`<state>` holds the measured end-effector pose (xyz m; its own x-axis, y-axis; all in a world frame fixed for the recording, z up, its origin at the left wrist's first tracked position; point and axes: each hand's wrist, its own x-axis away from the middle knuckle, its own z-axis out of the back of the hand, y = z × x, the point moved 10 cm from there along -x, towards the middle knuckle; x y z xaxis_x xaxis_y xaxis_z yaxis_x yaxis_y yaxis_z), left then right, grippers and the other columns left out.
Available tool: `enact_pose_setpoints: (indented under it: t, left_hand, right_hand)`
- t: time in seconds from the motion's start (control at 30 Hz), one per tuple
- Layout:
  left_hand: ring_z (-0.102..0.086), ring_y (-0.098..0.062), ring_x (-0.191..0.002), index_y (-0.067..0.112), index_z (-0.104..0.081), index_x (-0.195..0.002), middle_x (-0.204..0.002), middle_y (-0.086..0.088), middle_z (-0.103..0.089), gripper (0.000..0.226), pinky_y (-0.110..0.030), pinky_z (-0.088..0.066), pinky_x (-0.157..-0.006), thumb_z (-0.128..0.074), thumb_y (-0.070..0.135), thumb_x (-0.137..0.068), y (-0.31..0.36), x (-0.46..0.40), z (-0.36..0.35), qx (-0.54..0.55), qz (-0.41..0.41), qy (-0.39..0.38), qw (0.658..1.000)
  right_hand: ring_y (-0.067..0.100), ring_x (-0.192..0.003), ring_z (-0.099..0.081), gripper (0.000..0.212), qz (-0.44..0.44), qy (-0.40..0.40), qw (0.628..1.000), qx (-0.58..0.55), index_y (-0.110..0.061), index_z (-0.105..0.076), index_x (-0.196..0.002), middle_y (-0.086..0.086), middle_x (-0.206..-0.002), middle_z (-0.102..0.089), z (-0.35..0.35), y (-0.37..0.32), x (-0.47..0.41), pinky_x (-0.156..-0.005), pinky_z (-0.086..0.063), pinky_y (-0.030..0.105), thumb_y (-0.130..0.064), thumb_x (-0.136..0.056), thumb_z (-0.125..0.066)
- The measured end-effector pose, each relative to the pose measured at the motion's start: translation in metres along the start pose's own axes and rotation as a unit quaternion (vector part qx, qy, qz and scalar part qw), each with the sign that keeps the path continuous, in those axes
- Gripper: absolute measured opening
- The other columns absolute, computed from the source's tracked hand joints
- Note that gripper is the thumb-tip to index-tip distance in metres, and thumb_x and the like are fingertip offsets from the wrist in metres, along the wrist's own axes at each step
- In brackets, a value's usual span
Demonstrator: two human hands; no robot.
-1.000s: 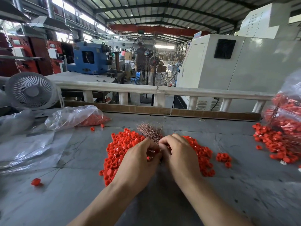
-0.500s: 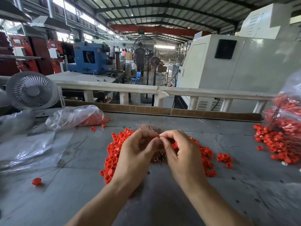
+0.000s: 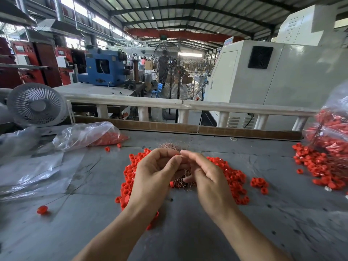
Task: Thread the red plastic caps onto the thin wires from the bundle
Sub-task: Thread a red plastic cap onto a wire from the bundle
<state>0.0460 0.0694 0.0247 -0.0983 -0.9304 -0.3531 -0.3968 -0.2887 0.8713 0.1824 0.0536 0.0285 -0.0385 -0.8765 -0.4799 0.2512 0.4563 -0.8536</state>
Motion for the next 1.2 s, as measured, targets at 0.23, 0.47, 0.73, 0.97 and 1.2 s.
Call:
enact_pose_setpoints:
  t: [0.23,0.47,0.73,0.97,1.2]
  left_hand:
    - [-0.077,-0.034,-0.092,0.0,-0.066,-0.103,-0.094,-0.022,-0.077,0.008,-0.031,-0.063,-0.076,-0.064,0.004,-0.096,0.002,0.0,-0.001,0.011,0.007,0.003,1.0]
    - [-0.076,-0.026,-0.082,0.004,-0.068,-0.103,-0.092,-0.016,-0.077,0.008,-0.03,-0.061,-0.071,-0.067,0.005,-0.095,0.004,-0.002,0.009,0.009,-0.003,0.036,0.999]
    - [-0.071,-0.018,-0.079,0.021,-0.079,-0.105,-0.088,-0.008,-0.072,0.022,-0.025,-0.058,-0.072,-0.069,0.005,-0.093,0.003,-0.003,0.009,-0.054,-0.009,0.015,0.998]
    - [-0.072,-0.019,-0.08,0.015,-0.075,-0.118,-0.091,-0.012,-0.071,0.031,-0.026,-0.059,-0.075,-0.061,-0.002,-0.096,0.001,-0.002,0.002,-0.04,0.002,-0.004,0.999]
    - [-0.072,-0.026,-0.088,0.015,-0.076,-0.112,-0.102,-0.023,-0.072,0.029,-0.032,-0.06,-0.08,-0.059,-0.003,-0.097,0.004,-0.001,-0.004,-0.025,0.002,-0.027,0.999]
  right_hand:
    - [0.004,-0.109,-0.067,0.049,0.007,-0.019,0.995,0.094,-0.026,-0.069,-0.119,-0.014,-0.11,-0.074,-0.003,-0.001,0.002,-0.097,-0.055,0.035,0.01,-0.091,-0.051]
    - [0.011,-0.077,-0.069,0.003,0.007,0.043,0.997,0.063,-0.034,-0.07,-0.094,-0.012,-0.088,-0.074,0.013,-0.001,0.001,-0.076,-0.059,0.043,-0.031,-0.096,-0.07]
    - [0.01,-0.068,-0.068,0.01,0.066,0.116,0.991,-0.005,-0.029,-0.073,-0.095,-0.003,-0.078,-0.071,0.033,-0.029,0.007,-0.062,-0.058,0.031,-0.025,-0.095,-0.063]
    - [0.013,-0.053,-0.052,0.024,0.036,0.107,0.986,-0.124,-0.024,-0.077,-0.102,0.004,-0.072,-0.067,0.039,-0.036,0.01,-0.04,-0.04,0.024,-0.008,-0.102,-0.06]
    - [0.01,-0.051,-0.054,0.016,-0.01,0.055,0.994,-0.094,-0.024,-0.073,-0.094,0.005,-0.072,-0.071,0.023,-0.025,0.009,-0.044,-0.042,0.016,-0.009,-0.099,-0.066]
